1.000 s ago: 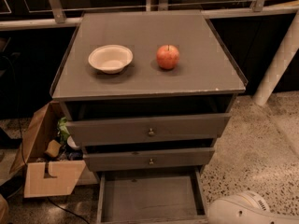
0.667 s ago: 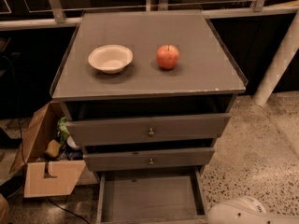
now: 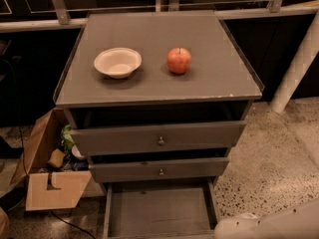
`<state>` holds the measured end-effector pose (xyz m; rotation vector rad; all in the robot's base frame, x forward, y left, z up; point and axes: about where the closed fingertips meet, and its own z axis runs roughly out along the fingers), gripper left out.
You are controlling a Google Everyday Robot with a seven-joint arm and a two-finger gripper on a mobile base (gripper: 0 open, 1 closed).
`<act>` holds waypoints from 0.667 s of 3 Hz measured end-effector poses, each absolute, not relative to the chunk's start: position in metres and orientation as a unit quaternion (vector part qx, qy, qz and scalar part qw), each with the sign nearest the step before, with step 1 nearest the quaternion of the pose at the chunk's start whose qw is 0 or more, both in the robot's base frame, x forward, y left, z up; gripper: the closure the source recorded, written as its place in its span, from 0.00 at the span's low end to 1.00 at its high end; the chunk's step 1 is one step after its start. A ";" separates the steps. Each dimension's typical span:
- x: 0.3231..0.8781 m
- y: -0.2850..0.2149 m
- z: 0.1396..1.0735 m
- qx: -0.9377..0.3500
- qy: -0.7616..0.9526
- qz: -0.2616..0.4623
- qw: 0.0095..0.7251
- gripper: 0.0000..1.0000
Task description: Close bottom drawer
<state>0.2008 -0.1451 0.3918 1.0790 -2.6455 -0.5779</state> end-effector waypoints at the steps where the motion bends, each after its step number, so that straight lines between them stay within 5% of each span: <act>1: 0.201 -0.145 0.394 0.369 -0.902 -0.196 0.111 1.00; 2: 0.196 -0.145 0.367 0.349 -0.906 -0.200 0.129 1.00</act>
Offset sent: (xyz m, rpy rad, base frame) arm -0.0125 0.0009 -0.0814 -0.0387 0.1225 -0.1072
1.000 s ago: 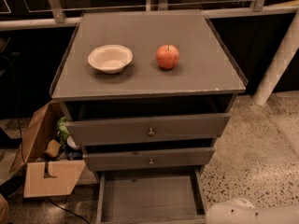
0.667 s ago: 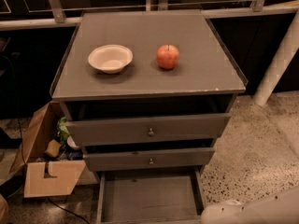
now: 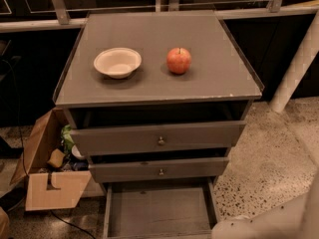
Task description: Close bottom drawer
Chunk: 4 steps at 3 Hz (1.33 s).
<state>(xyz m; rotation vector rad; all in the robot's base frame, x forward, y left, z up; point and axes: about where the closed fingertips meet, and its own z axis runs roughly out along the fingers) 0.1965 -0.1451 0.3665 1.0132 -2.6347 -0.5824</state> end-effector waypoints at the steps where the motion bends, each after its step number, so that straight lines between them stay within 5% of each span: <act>1: 0.203 -0.155 0.309 0.298 -0.924 -0.191 0.145 1.00; 4: 0.194 -0.189 0.243 0.215 -0.943 -0.178 0.180 1.00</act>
Offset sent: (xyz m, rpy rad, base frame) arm 0.0064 -0.0667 -0.1738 -0.2393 0.1195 -0.3129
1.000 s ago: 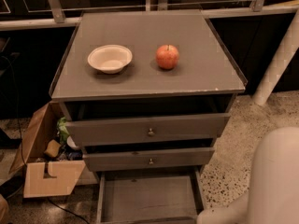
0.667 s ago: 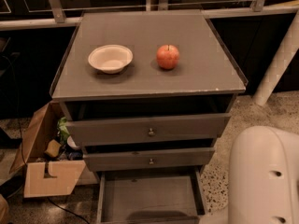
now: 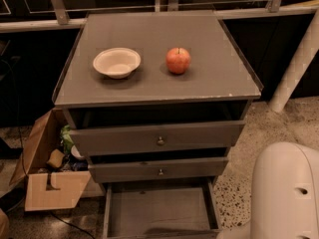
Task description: Close bottom drawer
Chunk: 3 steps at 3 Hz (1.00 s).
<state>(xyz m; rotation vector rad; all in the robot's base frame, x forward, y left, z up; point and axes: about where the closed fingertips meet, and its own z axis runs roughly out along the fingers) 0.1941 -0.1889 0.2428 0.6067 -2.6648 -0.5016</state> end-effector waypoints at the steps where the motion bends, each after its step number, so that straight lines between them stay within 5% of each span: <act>1: 0.217 -0.200 0.218 0.164 -0.954 -0.176 0.181 1.00; 3: 0.291 -0.175 0.193 0.098 -0.970 -0.182 0.128 1.00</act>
Offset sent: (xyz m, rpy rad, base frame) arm 0.0905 -0.0012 -0.0473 -0.0327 -0.0708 -0.2694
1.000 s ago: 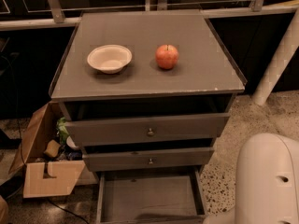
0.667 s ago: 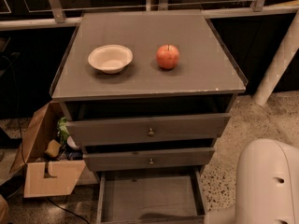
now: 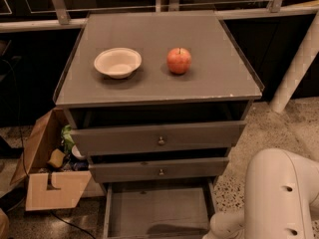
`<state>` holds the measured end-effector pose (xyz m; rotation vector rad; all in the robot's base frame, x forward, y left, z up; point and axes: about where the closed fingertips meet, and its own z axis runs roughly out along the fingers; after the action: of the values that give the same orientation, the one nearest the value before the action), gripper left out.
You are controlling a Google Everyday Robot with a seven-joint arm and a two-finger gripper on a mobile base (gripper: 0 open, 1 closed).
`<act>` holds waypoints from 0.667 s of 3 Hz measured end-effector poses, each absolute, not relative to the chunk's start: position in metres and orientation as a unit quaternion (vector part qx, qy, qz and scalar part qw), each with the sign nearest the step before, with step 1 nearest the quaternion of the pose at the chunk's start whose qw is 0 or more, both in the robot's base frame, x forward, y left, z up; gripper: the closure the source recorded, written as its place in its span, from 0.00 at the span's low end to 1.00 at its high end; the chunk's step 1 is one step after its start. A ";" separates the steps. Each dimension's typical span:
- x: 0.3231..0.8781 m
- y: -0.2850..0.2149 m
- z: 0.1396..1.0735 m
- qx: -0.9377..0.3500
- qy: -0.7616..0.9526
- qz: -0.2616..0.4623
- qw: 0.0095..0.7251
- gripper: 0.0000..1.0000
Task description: Close bottom drawer
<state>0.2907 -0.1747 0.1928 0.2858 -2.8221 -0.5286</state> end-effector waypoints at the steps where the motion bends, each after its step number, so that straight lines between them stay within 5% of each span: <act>1: 0.291 -0.175 0.193 0.098 -0.970 -0.182 0.128 1.00; 2: 0.298 -0.176 0.183 0.080 -0.972 -0.184 0.126 1.00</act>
Offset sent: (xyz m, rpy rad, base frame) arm 0.0261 -0.0067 -0.0268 -0.0012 0.0005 -0.1109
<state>0.2983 -0.1764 0.1829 0.2317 -2.8300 -0.5369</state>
